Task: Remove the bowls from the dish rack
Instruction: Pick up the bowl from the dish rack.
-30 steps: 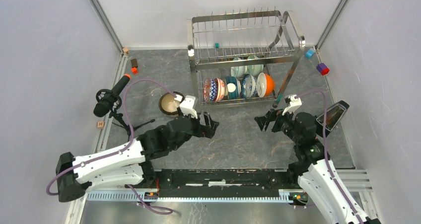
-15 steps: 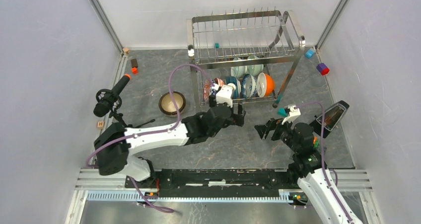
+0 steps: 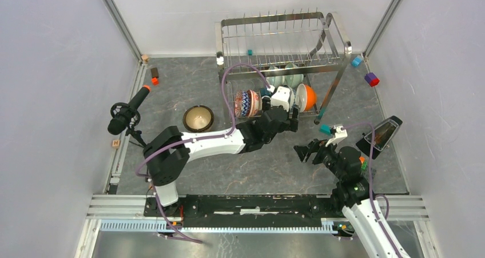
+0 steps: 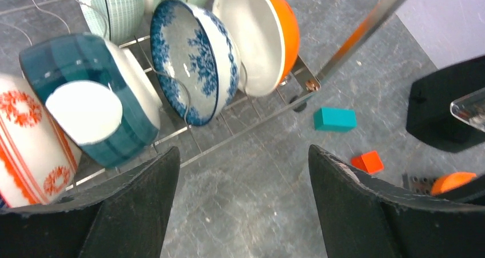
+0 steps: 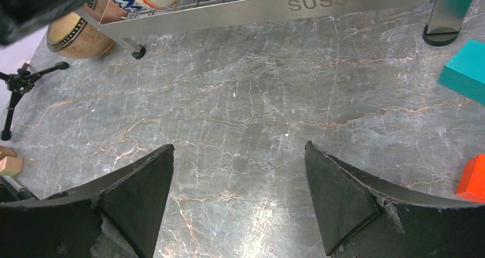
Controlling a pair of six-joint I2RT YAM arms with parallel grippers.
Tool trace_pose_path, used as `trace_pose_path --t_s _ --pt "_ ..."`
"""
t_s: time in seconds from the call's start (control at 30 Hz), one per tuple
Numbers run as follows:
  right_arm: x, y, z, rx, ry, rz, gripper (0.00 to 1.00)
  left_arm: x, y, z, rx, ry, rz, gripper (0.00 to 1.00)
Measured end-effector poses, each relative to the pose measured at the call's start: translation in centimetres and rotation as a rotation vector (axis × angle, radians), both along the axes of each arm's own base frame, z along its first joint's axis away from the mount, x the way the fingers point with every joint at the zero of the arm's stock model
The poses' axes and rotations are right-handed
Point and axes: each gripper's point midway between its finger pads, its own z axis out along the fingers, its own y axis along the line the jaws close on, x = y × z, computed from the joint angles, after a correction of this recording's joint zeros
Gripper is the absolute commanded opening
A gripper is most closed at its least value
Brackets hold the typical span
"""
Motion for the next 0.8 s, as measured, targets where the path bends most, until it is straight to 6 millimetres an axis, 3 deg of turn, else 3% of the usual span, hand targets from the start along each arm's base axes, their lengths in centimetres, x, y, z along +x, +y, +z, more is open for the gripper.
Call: trace_pose_path --t_s 0.37,0.67,0.8 --pt "-0.2 -0.6 -0.7 -0.006 0.034 -0.036 0.89 5.6 -0.2 -2.6 0.064 -0.086 0.058 0.69" --pt "-0.4 -0.6 -1.3 -0.019 0.053 -0.031 0.88 6.9 -1.3 -2.6 0.086 -0.166 0.041 0.66" --pt "-0.5 -0.6 -1.3 -0.022 0.055 -0.028 0.88 7.3 -1.9 -2.4 0.089 -0.187 0.025 0.59"
